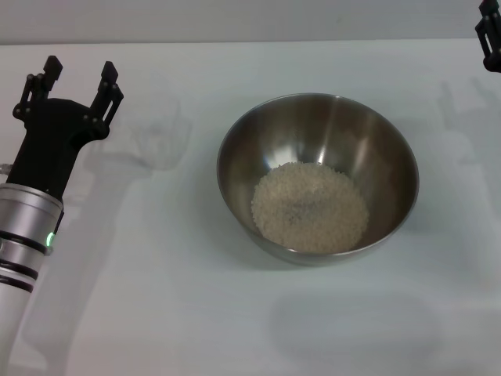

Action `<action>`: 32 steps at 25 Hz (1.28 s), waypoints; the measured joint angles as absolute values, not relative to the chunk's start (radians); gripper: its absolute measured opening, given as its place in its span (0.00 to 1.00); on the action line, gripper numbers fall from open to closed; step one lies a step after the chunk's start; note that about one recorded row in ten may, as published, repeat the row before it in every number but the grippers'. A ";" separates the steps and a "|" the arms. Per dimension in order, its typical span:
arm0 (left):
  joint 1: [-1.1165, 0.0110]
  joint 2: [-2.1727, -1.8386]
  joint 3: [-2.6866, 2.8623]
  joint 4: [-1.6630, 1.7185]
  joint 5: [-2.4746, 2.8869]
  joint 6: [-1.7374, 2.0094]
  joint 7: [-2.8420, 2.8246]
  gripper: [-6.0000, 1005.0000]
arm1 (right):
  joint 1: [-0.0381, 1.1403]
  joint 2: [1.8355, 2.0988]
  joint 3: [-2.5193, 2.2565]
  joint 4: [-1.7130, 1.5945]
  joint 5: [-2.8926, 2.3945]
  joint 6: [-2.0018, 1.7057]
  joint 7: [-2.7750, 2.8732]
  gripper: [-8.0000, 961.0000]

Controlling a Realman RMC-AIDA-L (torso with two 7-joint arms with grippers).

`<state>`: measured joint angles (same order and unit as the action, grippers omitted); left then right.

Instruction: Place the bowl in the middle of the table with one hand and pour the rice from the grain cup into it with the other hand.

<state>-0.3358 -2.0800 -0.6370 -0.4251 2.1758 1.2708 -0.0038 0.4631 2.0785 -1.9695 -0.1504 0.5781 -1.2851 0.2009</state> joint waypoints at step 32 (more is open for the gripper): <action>-0.364 -2.078 -0.706 -0.399 2.176 1.290 0.004 0.86 | 0.469 2.076 -1.886 -0.166 0.581 -1.271 0.195 0.79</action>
<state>-0.3639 -2.0775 -0.7064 -0.3995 2.1761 1.2905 0.0040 0.4694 2.0763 -1.8862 -0.1659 0.5812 -1.2715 0.1954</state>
